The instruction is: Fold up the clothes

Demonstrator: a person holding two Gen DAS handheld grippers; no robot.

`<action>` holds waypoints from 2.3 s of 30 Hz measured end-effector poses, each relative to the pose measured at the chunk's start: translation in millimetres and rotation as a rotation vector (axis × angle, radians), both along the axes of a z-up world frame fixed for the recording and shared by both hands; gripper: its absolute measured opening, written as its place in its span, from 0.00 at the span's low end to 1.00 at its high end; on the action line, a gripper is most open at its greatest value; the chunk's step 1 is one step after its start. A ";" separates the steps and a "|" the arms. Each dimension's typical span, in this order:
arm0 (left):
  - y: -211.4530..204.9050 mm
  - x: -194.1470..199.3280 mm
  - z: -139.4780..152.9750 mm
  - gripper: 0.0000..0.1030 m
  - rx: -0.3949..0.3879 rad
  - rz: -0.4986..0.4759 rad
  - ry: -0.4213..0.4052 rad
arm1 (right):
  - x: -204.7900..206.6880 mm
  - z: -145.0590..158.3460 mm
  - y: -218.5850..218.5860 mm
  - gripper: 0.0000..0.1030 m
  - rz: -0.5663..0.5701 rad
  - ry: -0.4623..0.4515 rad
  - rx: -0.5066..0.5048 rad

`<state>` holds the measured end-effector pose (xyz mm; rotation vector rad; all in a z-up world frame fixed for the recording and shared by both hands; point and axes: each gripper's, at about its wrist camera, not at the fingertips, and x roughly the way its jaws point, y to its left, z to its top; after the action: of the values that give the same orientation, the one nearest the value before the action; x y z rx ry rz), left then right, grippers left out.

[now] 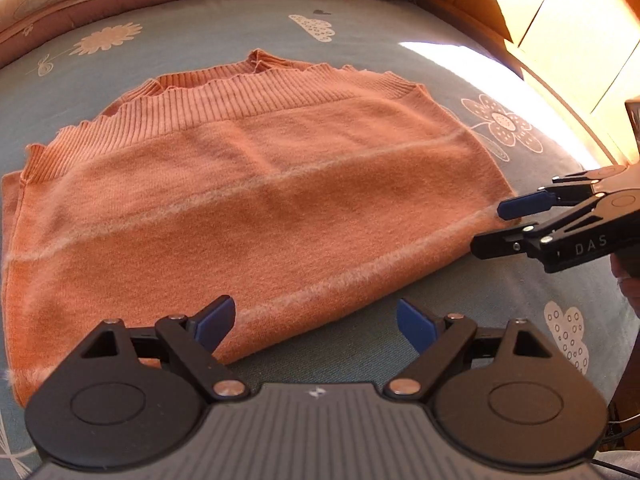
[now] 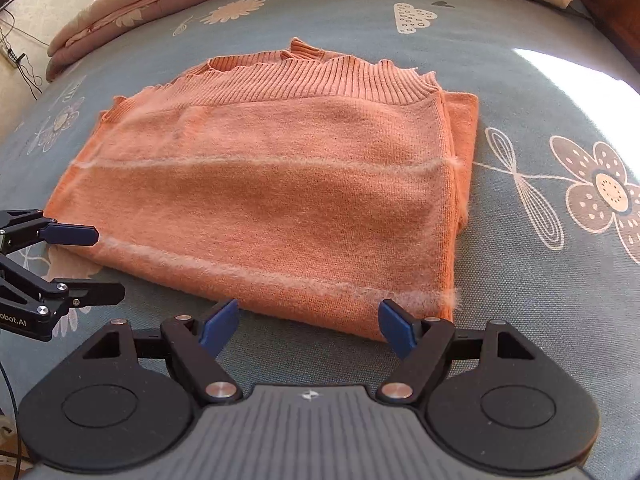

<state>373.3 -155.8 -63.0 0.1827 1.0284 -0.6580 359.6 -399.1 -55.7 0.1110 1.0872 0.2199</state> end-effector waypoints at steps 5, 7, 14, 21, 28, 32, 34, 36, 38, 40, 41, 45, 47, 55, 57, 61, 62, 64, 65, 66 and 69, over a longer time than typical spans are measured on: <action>3.8 7.2 -19.5 0.86 -0.012 0.028 0.069 | 14.6 -9.1 3.1 0.78 -0.068 0.035 -0.033; 13.6 8.4 -26.0 0.85 -0.008 0.071 0.112 | 13.0 -13.2 -2.8 0.78 -0.101 0.068 -0.032; 48.9 30.5 -0.5 0.86 0.014 0.133 0.010 | 30.3 13.6 -11.5 0.79 -0.127 -0.030 -0.080; 71.4 87.0 -4.6 0.86 0.079 0.221 -0.117 | 84.6 3.4 -6.2 0.79 -0.122 -0.127 -0.128; 111.2 128.4 -21.7 0.86 0.112 0.382 -0.083 | 89.9 -15.2 -9.0 0.81 -0.117 -0.071 -0.129; 122.2 135.3 -8.8 0.86 0.046 0.410 -0.058 | 92.1 -15.6 -6.9 0.85 -0.126 -0.045 -0.112; 118.2 144.6 -1.6 0.86 0.019 0.384 -0.067 | 93.0 -16.2 -7.8 0.86 -0.143 -0.038 -0.099; 111.9 158.1 -3.6 0.86 0.028 0.368 -0.070 | 93.4 -16.9 -7.3 0.87 -0.150 -0.034 -0.096; 106.4 173.6 -10.2 0.86 0.067 0.368 -0.066 | 93.9 -17.6 -6.0 0.88 -0.154 -0.030 -0.097; 100.8 189.1 -16.9 0.86 0.107 0.369 -0.062 | 94.9 -18.2 -4.3 0.92 -0.154 -0.026 -0.099; 101.9 193.7 -20.0 0.86 0.111 0.376 -0.050 | 95.7 -18.6 -3.7 0.92 -0.150 -0.024 -0.101; 106.5 204.7 -24.0 0.89 0.117 0.399 -0.009 | 96.3 -20.1 -3.4 0.94 -0.143 -0.022 -0.097; 107.7 206.7 -23.3 0.89 0.124 0.401 0.003 | 96.5 -20.8 -3.3 0.96 -0.139 -0.021 -0.094; 103.8 204.2 -6.7 0.89 0.138 0.399 0.027 | 99.7 -22.0 0.9 1.00 -0.135 -0.011 -0.102; 98.6 199.5 -3.5 0.89 0.143 0.397 0.036 | 100.2 -22.0 1.3 1.00 -0.138 -0.009 -0.103; 87.1 187.6 -1.6 0.89 0.144 0.367 0.052 | 101.1 -22.1 2.0 1.00 -0.143 -0.006 -0.106; 84.7 183.7 -1.6 0.89 0.143 0.360 0.051 | 101.4 -22.1 2.2 1.00 -0.144 -0.005 -0.106; 82.5 175.7 0.2 0.89 0.128 0.353 0.043 | 101.9 -22.2 2.5 1.00 -0.147 -0.003 -0.107; 82.9 171.7 2.3 0.89 0.113 0.352 0.035 | 102.1 -22.2 2.7 1.00 -0.148 -0.002 -0.108; 87.1 168.5 3.8 0.89 0.097 0.362 0.037 | 101.9 -22.2 2.7 1.00 -0.148 -0.002 -0.108; 103.8 159.6 6.4 0.89 0.069 0.403 0.045 | 100.6 -22.3 2.6 1.00 -0.143 -0.006 -0.109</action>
<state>532.9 -52.0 -56.5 0.0178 1.0927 -0.2619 460.1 -396.5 -78.0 0.0902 1.0778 0.0325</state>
